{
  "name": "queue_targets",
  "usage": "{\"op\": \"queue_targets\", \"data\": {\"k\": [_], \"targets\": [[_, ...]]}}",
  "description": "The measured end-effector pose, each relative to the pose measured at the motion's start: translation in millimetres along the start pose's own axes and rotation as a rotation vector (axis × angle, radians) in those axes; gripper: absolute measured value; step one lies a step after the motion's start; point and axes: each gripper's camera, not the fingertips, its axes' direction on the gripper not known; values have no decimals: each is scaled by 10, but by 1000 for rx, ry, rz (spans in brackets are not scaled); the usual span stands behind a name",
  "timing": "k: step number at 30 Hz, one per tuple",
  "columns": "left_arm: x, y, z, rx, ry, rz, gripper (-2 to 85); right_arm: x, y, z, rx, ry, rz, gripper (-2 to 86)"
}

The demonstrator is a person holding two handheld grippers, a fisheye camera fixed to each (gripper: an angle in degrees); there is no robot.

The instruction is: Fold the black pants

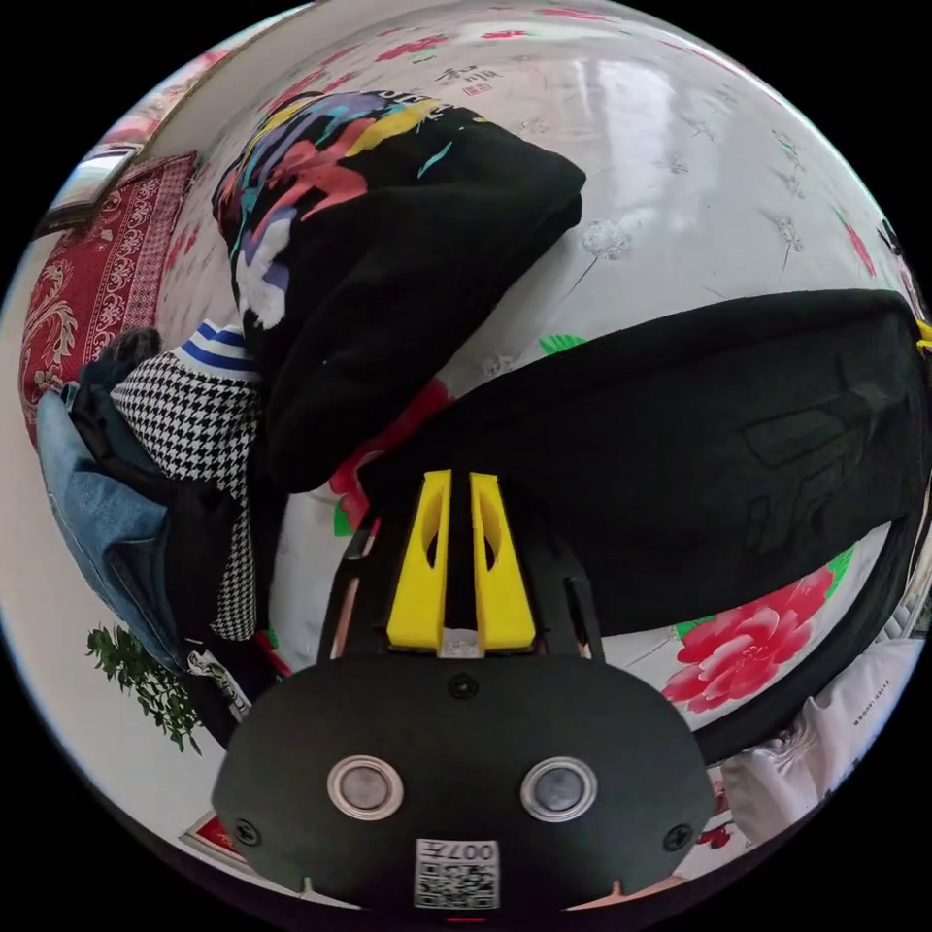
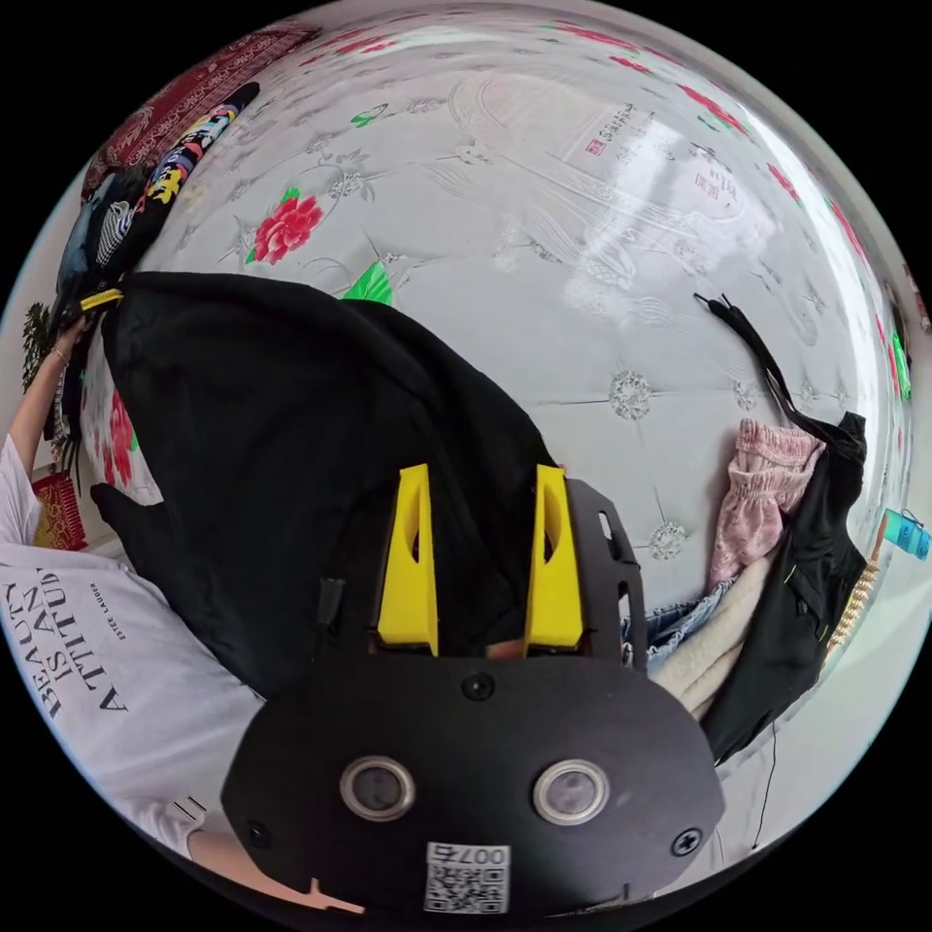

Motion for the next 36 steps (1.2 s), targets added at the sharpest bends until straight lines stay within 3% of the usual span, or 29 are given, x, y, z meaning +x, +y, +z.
{"op": "queue_targets", "data": {"k": [4, 9, 19, 24, 28, 30, 36], "targets": [[-137, 193, -213, 24, 66, -112, -7, -95, 65, -257, 17, -12, -29, 36], [-320, 1067, -944, 315, 157, -272, -9, -207, 519, -834, 179, 26, -25, 10], [137, 4306, -2448, 693, 108, -436, -10, -870, 2069, -1715, 463, 56, -75, 1], [626, 5822, -2422, 660, 122, -587, -10, -1164, 3069, -1423, 419, 75, -53, 1], [1051, 6481, -1659, 381, 268, -718, -10, -1115, 3494, -618, 222, -3, 7, 2], [1157, 6618, -1446, 337, 310, -747, -10, -1056, 3570, -312, 151, -47, 31, 2], [814, 6750, -1800, 512, 355, -760, -10, -929, 3551, -515, 190, -39, 0, 2]]}}
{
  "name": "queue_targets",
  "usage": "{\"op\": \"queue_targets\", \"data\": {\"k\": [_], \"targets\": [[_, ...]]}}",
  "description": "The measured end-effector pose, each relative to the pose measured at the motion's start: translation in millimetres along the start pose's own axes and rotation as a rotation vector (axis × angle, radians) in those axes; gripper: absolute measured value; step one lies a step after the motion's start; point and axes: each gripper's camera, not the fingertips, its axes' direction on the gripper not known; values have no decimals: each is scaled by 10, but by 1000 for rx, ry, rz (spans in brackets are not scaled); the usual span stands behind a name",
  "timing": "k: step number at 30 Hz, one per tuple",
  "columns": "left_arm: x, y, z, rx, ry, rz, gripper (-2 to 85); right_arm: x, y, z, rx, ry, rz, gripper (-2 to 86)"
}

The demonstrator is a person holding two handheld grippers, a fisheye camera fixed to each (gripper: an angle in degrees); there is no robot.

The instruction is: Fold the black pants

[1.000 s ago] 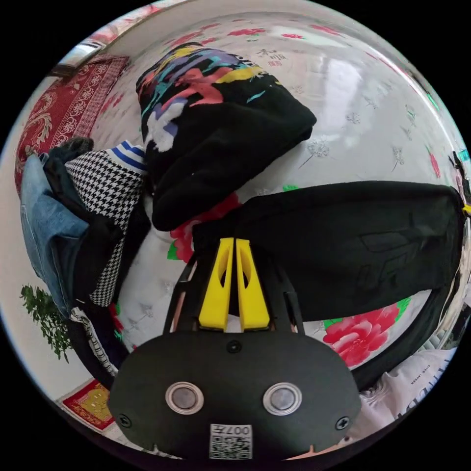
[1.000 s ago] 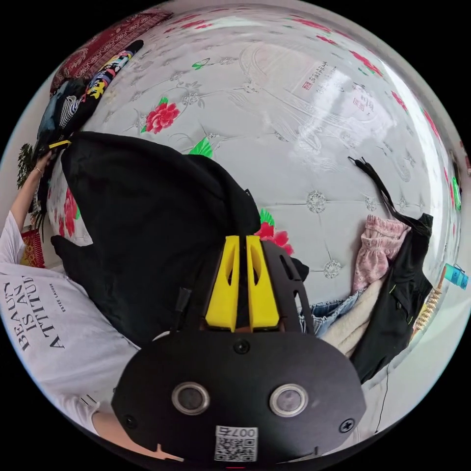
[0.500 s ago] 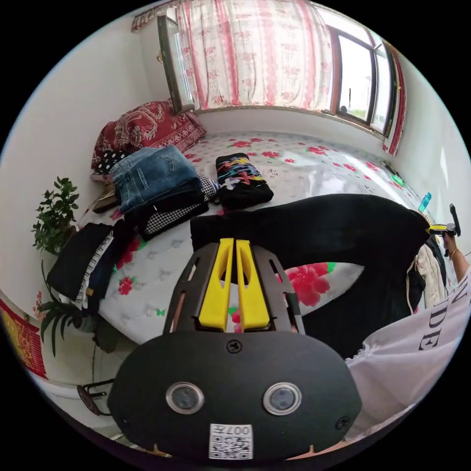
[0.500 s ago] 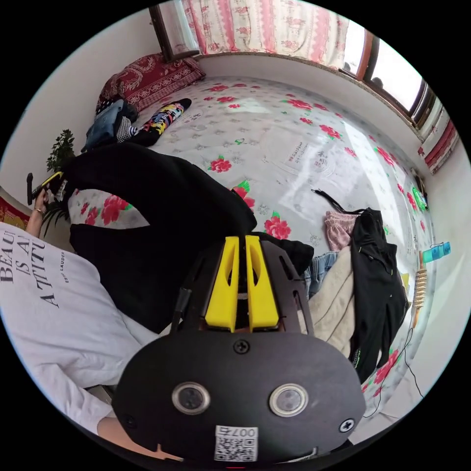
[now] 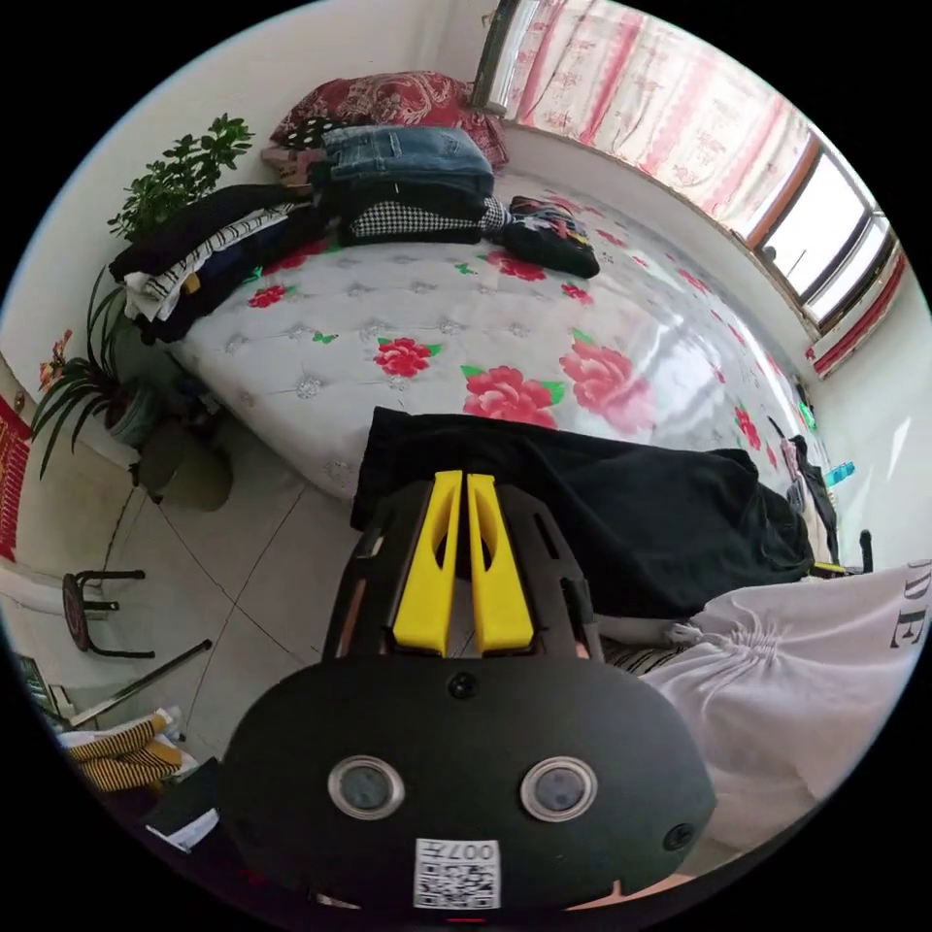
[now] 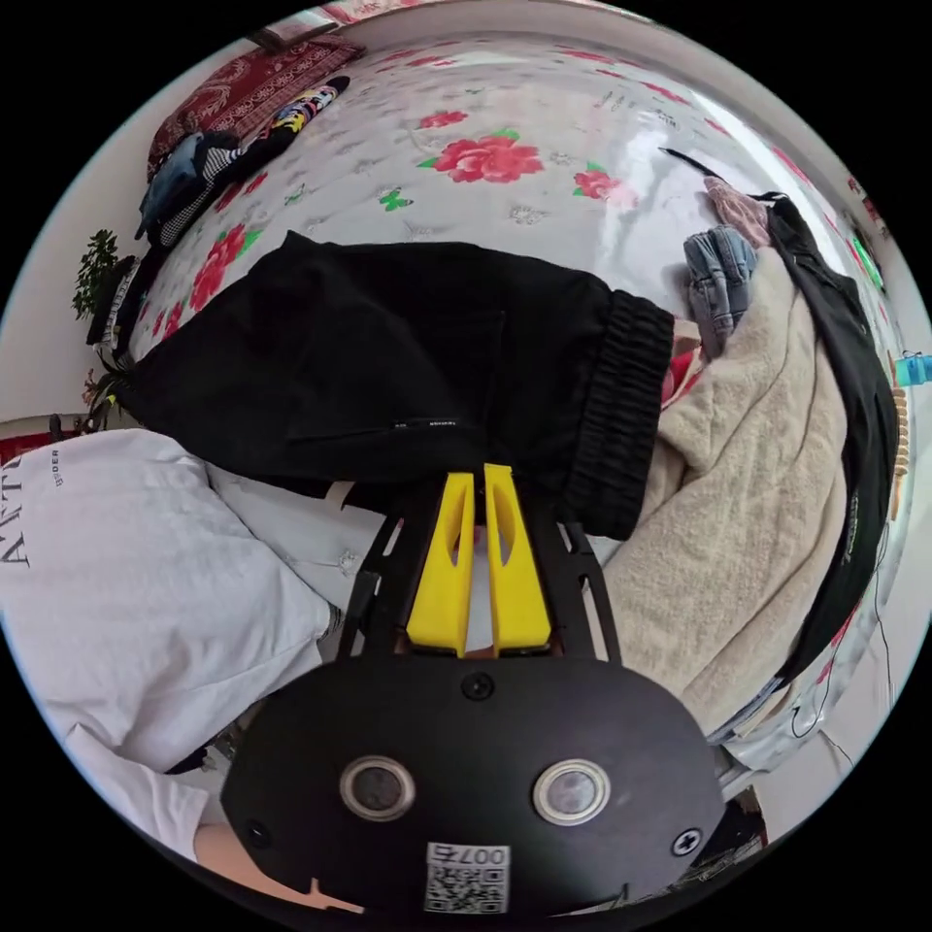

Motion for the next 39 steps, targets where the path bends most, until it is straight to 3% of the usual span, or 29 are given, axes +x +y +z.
{"op": "queue_targets", "data": {"k": [5, 7, 9, 11, 13, 20, 22, 25, 29, 32, 39], "targets": [[241, -375, -1000, 273, 7, 187, -10, -168, 63, -419, 73, 99, -103, 3], [213, -243, -1155, 307, -17, 186, -10, -183, 161, -331, 57, 131, -107, 4], [87, -35, -1028, 244, -80, 155, -10, -78, 300, -38, 18, 120, -53, 8], [-299, 292, -503, 1, -100, -34, -10, 66, 413, 169, 4, 71, 28, 13], [-519, 567, -322, -105, -139, -185, -10, 216, 530, 229, 4, 10, 103, 19], [-789, 1032, -592, -56, -43, -462, -10, 890, 1161, -229, 223, -135, 303, 34], [-735, 1021, -633, -45, -10, -472, -10, 1257, 1370, -292, 324, -284, 406, 35], [-524, 973, -691, -38, 28, -445, -10, 1426, 1547, -392, 478, -348, 443, 36], [-147, 965, -768, -42, 41, -388, -10, 1439, 1408, -170, 429, -335, 374, 35], [72, 1050, -878, -37, 39, -369, -10, 1454, 1181, 249, 192, -328, 320, 30], [286, 1431, -1192, -17, 1, -432, -10, 859, 835, -297, 407, -117, 54, 22]]}}
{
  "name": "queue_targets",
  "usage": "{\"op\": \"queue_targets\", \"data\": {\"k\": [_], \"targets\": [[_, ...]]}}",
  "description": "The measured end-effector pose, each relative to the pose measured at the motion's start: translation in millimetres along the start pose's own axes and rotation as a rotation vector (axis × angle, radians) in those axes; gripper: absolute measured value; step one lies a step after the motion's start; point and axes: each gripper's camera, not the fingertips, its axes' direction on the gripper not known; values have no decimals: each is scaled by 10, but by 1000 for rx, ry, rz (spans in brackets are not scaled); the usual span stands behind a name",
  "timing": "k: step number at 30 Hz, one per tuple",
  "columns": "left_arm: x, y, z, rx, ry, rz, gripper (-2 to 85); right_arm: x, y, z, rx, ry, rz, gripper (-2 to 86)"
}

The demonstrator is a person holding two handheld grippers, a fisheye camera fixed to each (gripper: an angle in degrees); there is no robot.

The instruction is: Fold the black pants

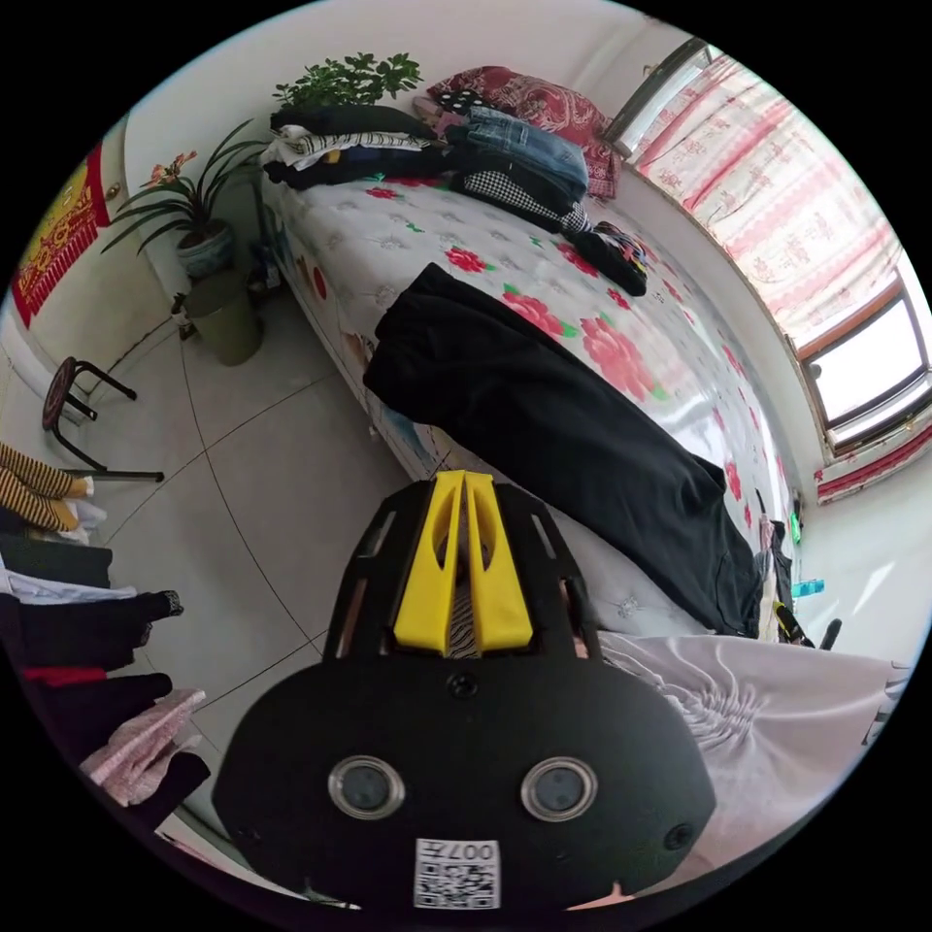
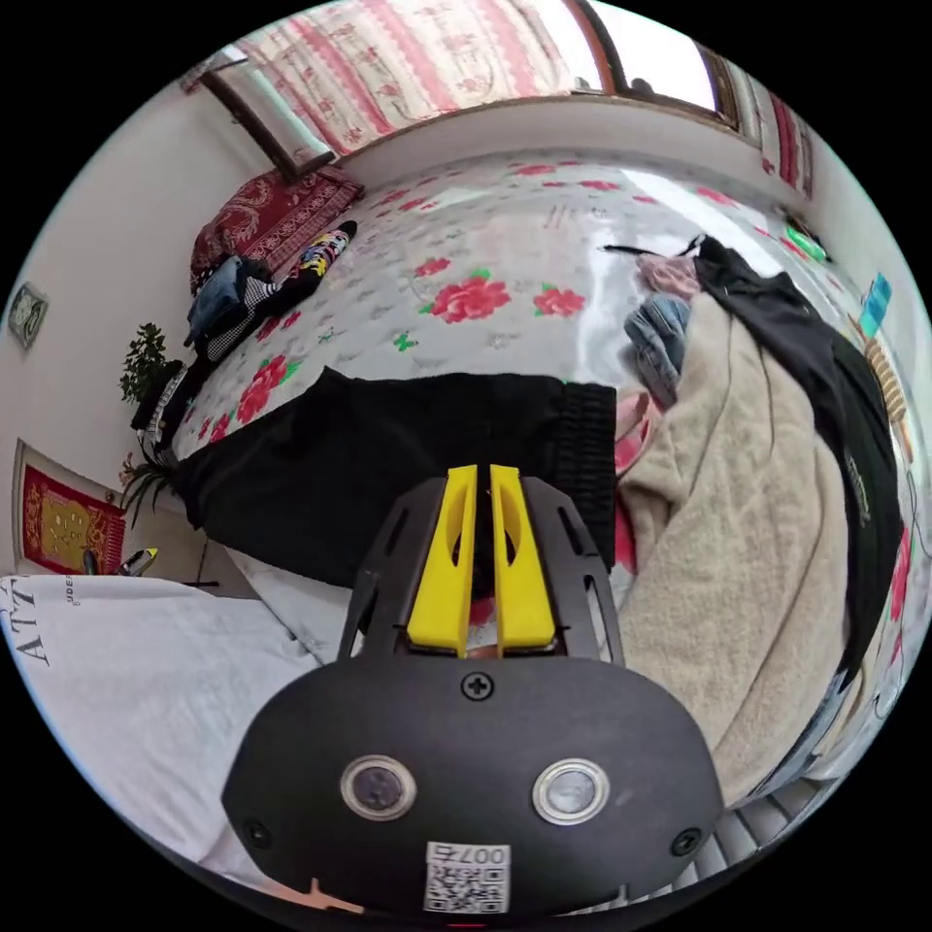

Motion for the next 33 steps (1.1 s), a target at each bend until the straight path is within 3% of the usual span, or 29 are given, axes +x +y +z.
{"op": "queue_targets", "data": {"k": [7, 16, 18, 29, 33], "targets": [[-54, 87, -41, 52, 25, -78, -6, -917, -961, 967, -102, -225, -151, 51], [74, -938, 495, 8, -36, 85, 63, -1735, -1528, 2500, -330, -80, -104, 60], [143, -1210, 654, -8, -75, 153, 73, -1798, -1572, 2932, -428, 54, -106, 41], [876, -2220, 1991, -278, -192, 607, 102, -1669, -1904, 3498, -401, 203, 95, 2], [951, -2498, 2084, -285, -187, 599, 86, -1684, -1889, 3696, -406, 218, 123, 1]]}}
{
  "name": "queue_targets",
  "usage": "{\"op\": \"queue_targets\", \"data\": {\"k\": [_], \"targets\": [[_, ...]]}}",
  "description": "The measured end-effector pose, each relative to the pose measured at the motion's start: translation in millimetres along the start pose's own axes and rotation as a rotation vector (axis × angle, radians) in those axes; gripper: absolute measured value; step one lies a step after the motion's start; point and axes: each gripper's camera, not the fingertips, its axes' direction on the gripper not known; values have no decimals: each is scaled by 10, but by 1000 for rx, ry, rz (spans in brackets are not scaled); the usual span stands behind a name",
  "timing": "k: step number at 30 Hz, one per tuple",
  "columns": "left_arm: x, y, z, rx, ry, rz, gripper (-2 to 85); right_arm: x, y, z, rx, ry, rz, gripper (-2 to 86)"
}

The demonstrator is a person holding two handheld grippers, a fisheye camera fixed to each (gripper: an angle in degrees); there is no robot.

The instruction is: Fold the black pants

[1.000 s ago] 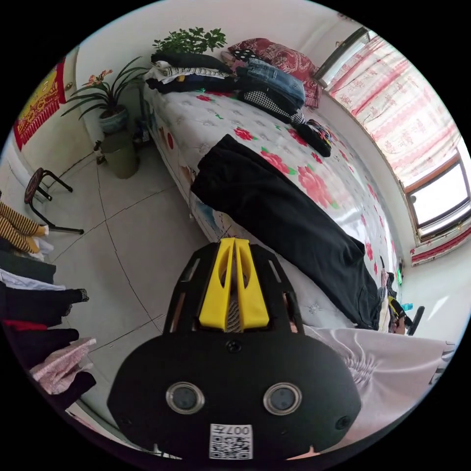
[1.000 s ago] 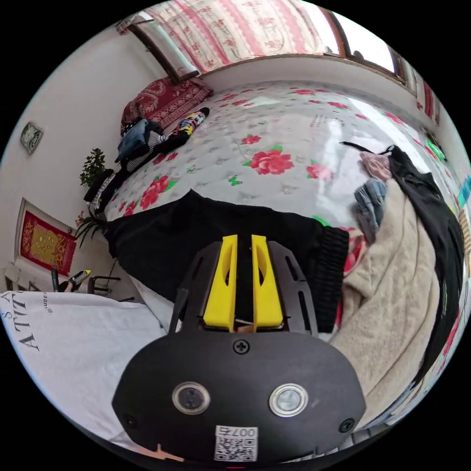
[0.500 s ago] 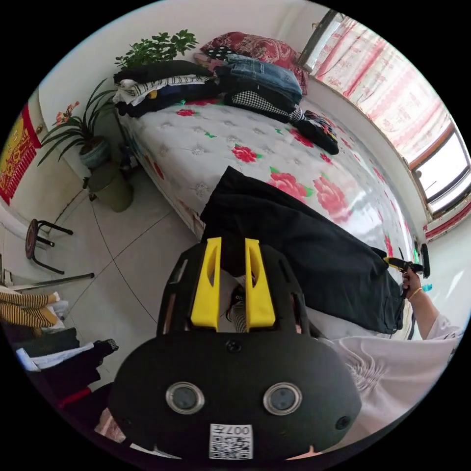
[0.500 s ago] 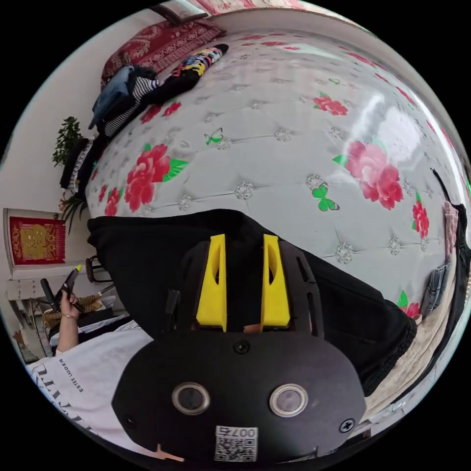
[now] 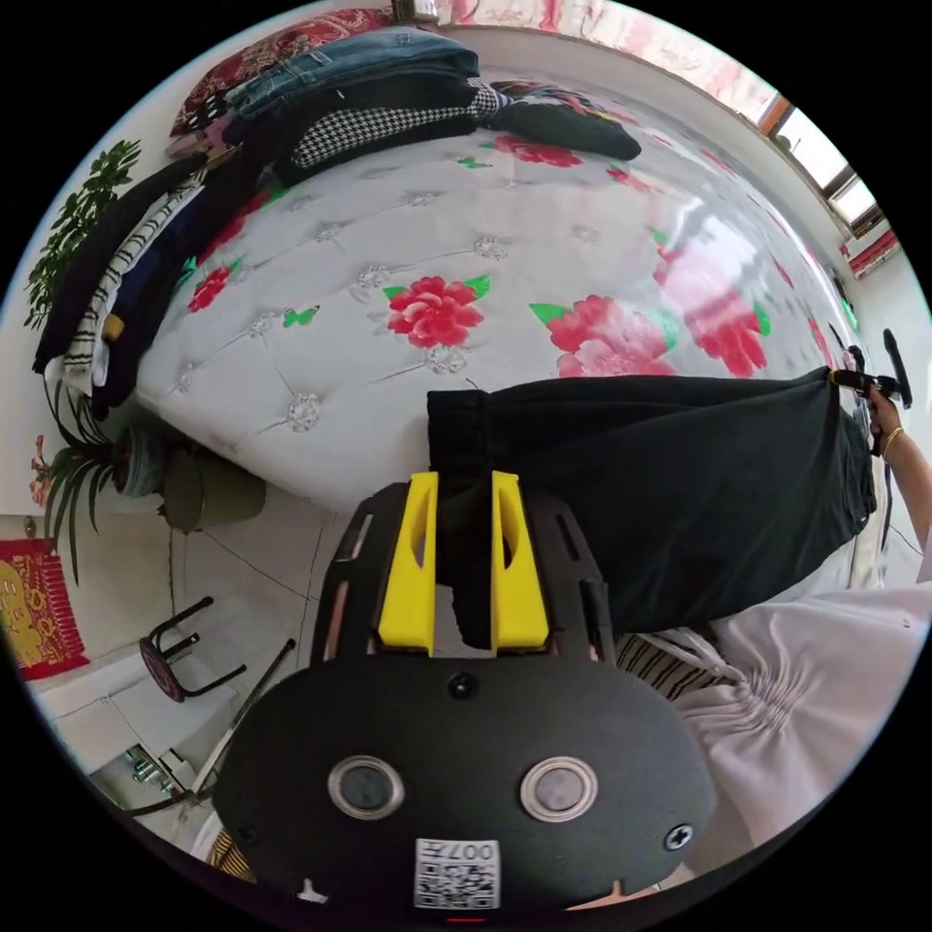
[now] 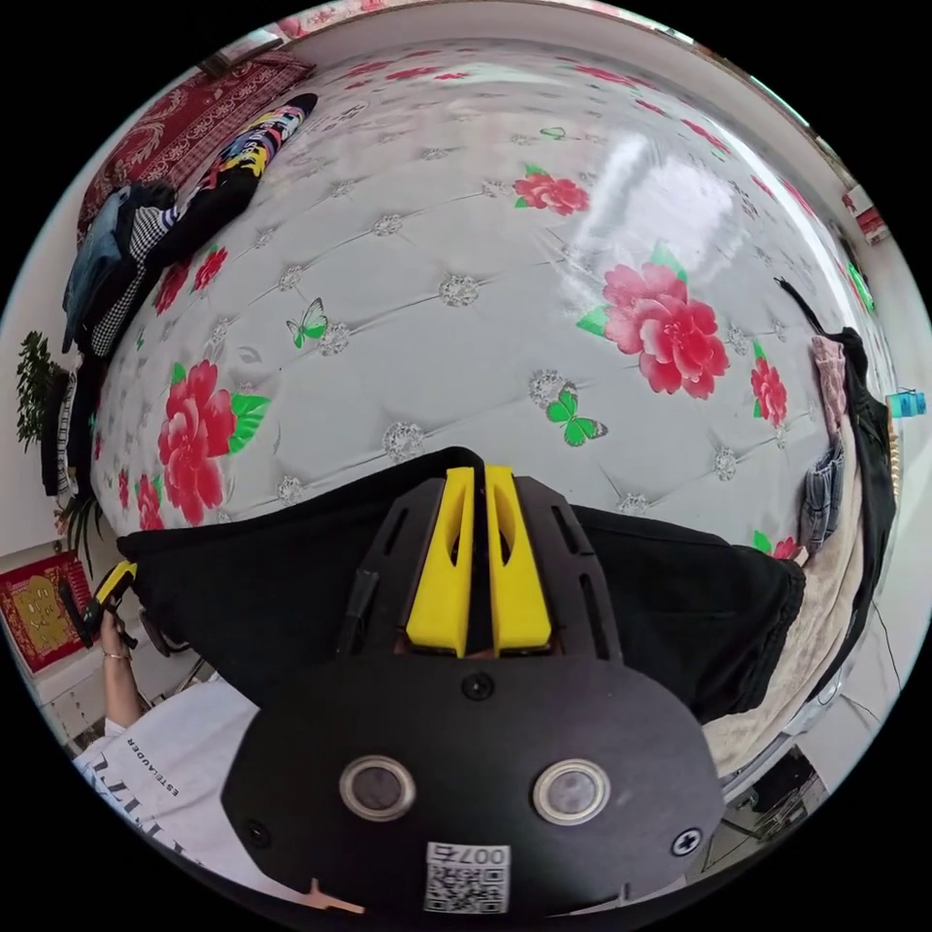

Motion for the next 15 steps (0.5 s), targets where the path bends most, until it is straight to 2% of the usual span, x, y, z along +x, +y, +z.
{"op": "queue_targets", "data": {"k": [5, 8, 11, 15], "targets": [[71, -795, 105, 11, -59, 57, 86, -142, -236, 41, 30, 14, 10, 2], [91, -1081, 218, -19, -35, 84, 92, -167, -384, 187, -32, -2, 62, 6], [-48, -1007, -3, 79, -7, 28, 100, -263, -298, 140, 9, 56, 30, 12], [-133, -676, -348, 220, -45, 5, 96, -424, 204, -94, 178, 62, -33, 13]]}}
